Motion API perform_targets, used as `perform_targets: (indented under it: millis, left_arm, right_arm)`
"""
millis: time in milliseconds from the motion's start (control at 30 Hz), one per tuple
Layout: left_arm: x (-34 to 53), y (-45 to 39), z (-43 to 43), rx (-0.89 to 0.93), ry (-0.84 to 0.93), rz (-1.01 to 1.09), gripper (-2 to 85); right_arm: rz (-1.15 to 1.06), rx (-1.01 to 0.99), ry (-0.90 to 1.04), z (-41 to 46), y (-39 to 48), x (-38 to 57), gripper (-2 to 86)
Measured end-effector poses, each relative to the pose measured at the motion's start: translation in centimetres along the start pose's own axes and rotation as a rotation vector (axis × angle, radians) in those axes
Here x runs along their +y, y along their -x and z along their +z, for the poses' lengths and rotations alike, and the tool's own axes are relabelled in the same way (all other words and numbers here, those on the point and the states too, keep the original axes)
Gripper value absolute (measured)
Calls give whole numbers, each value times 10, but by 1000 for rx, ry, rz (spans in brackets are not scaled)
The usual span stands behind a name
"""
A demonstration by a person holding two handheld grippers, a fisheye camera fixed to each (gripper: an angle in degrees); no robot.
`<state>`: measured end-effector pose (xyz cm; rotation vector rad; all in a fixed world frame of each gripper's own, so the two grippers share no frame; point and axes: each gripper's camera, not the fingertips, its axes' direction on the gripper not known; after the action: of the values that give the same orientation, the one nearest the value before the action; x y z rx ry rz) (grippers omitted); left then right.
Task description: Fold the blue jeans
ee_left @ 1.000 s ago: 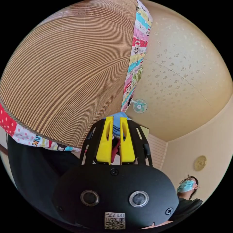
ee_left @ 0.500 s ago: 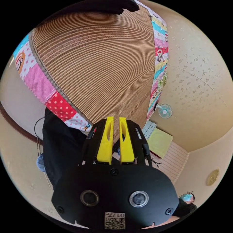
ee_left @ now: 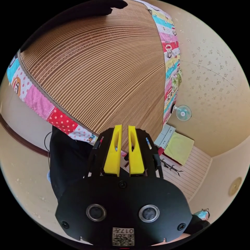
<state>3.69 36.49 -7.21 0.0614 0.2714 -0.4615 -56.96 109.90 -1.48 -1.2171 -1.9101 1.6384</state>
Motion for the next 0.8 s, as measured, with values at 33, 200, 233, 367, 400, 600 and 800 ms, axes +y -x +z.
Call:
perform_targets:
  millis: [33,200,233,367,400,600,800]
  left_arm:
    - [0,-2,0,3,0,3,49]
    - [4,6,-7,4,0,-30,50]
    - [5,9,-9,-3,-1,-39,51]
    - [12,35,-29,-55,-37,-126,51]
    - [12,42,-33,-55,-49,-137,51]
    - [7,71,-55,-64,-92,-160,51]
    - [3,113,-78,45,-133,-192,51]
  right_arm:
    - [114,-16,-13,-2,-28,12,75]
    - [462,-169,-179,-21,-107,93,29]
    - [500,-180,-183,-22,-120,114,21]
    - [653,-164,-188,-29,-158,186,10]
    - [674,-178,-206,-31,-162,196,9]
    - [801,-605,-562,-40,-184,263,5]
    - [698,-834,-697,-33,-156,276,3]
